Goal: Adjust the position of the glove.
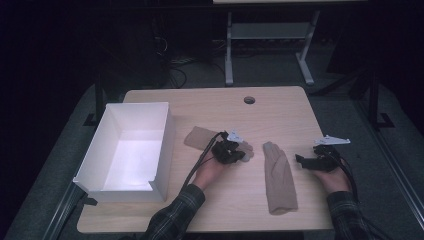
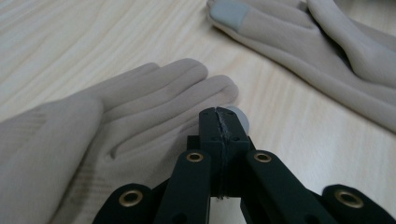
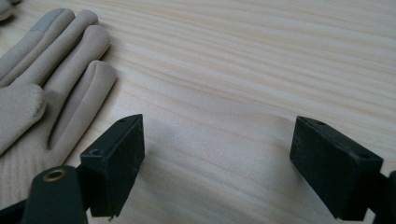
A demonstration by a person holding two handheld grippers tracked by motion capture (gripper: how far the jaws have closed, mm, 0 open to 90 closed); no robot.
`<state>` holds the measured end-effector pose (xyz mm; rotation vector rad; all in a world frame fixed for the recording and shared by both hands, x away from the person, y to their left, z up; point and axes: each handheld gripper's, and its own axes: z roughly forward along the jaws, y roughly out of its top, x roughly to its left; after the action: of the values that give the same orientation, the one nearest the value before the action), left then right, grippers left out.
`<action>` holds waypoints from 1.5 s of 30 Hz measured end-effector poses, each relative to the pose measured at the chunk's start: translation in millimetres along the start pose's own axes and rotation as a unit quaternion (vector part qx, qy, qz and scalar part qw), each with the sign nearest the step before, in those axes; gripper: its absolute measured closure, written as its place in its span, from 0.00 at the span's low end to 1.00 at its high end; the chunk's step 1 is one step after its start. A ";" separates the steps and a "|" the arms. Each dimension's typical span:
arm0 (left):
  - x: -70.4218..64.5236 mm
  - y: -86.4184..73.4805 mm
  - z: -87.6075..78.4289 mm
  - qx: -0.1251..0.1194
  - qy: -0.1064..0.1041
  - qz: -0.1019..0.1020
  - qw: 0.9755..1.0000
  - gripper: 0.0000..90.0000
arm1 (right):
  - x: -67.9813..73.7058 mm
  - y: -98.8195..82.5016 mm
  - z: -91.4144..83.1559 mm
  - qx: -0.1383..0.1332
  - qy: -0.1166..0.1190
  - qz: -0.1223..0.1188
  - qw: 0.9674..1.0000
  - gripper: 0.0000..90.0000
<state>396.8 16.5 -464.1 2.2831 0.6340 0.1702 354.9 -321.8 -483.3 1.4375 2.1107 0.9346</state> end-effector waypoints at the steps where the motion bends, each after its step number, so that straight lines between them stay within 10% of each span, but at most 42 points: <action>1: 0.8 3.1 3.0 0.000 0.000 -0.001 1.000 1.00 | -0.1 0.0 0.0 0.000 0.000 0.000 1.000 0.19; 18: 12.4 36.7 19.9 -0.005 0.010 -0.002 1.000 1.00 | -0.2 -0.1 0.0 0.001 0.000 -0.002 1.000 0.19; 35: 35.0 -2.3 -46.4 -0.027 0.058 -0.044 0.997 1.00 | 0.2 -0.1 -0.1 0.001 0.000 -0.002 1.000 0.19; 45: 56.5 -26.3 -60.4 -0.017 0.111 -0.083 0.990 1.00 | 0.2 -0.1 0.0 0.001 0.001 -0.002 1.000 0.19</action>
<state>417.2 98.2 -443.2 2.1847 0.9242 0.3542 354.8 -321.6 -483.3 1.4341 2.1149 0.9324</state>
